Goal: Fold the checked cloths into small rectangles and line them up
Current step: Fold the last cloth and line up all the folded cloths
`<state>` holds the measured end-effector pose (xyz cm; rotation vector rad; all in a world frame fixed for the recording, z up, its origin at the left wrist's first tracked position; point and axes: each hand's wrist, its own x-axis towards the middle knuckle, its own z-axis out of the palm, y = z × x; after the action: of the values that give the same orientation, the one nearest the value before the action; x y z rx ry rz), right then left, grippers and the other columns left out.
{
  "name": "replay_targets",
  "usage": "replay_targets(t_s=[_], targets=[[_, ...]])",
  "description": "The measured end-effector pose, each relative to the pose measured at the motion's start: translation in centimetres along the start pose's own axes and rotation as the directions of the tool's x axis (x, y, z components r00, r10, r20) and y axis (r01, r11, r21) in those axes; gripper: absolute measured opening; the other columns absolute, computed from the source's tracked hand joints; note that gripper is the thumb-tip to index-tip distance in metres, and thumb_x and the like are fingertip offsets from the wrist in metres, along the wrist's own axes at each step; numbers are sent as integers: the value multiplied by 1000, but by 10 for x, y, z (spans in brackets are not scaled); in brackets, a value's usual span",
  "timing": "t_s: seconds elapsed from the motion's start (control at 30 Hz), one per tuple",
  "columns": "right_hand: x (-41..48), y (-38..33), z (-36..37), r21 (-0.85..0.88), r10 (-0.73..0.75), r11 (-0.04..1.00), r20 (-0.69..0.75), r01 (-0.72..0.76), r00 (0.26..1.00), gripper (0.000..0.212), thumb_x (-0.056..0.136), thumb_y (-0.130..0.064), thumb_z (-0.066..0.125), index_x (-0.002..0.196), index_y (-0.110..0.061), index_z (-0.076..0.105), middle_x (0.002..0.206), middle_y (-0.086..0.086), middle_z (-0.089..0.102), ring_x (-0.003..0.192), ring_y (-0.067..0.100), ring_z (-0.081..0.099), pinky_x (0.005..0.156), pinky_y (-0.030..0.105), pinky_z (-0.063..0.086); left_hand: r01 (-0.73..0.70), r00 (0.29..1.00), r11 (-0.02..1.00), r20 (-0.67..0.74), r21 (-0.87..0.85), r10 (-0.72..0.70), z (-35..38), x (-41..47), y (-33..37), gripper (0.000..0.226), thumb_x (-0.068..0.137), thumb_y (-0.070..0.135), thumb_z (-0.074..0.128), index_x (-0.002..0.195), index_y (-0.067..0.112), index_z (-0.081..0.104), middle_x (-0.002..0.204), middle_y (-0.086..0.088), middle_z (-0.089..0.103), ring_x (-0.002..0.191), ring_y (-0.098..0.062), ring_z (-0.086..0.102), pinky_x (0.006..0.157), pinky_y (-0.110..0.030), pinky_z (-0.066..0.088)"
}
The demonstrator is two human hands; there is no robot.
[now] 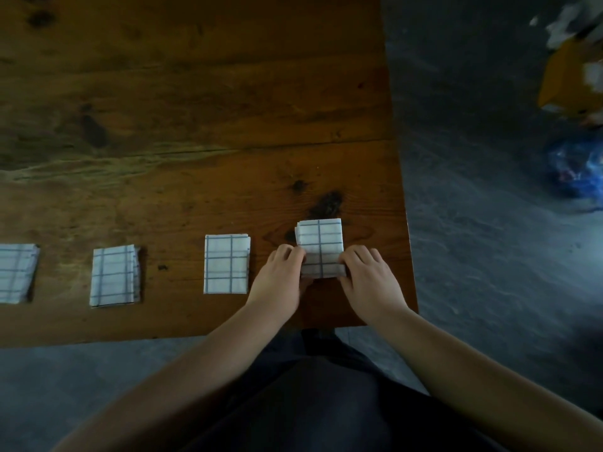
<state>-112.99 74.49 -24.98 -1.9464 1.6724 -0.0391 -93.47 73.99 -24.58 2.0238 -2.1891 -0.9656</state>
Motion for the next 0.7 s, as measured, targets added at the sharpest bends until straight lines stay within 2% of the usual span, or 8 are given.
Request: replay_targets(t_s=[0.13,0.4,0.7], targets=[[8,-6,4,-30,-31,999,-11,30,999,29,96,-28,62,124,-26,56,126,-7,54,111,12,47,96,33,48,24,1000,1000,-20,10,-24,-4,7,-10,48,93,19,69,136,24,48,140,1,48,130,-19,46,105,-37,47],[19,-14,6,-61,-41,997,-33,39,999,30,95,-27,63,124,-25,56,127,-6,53,111,14,48,96,34,48,-29,999,999,-26,33,30,-9,8,-19,38,98,26,61,134,22,51,138,1,46,126,-18,45,103,-37,46],[13,-33,-1,-6,-24,1000,-43,24,999,34,96,-29,61,129,-23,53,130,-4,54,116,15,48,100,34,47,-4,999,1000,-44,-19,3,-23,-3,-18,40,97,26,62,135,19,51,138,-2,47,128,-20,46,105,-37,45]])
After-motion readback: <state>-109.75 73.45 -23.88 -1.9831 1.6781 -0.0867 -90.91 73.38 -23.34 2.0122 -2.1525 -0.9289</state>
